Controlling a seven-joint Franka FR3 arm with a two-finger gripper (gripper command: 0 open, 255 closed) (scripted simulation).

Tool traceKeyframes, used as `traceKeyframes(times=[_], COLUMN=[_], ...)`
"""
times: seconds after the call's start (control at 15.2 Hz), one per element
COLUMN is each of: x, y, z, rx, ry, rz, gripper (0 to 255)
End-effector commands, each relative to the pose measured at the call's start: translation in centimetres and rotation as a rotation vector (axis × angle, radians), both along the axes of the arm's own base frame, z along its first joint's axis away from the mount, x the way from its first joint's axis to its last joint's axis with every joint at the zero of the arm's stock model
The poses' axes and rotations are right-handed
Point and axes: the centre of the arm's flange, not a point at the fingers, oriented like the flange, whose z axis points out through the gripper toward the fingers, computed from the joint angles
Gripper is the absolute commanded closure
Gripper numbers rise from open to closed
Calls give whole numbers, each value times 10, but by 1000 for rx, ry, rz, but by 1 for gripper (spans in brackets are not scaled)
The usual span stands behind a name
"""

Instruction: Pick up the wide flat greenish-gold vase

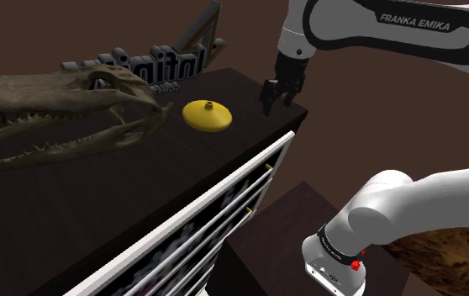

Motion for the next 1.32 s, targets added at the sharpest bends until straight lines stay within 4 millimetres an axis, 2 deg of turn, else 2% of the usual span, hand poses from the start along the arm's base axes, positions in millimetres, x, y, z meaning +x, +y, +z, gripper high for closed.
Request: traceKeyframes(times=[0.0, 0.86, 1.25], x=[17, 136, 136], y=[19, 137, 137], z=[2, 17, -14], rx=[1, 2, 2], ry=[-3, -19, -19], rz=[3, 26, 26], gripper=[0, 0, 0])
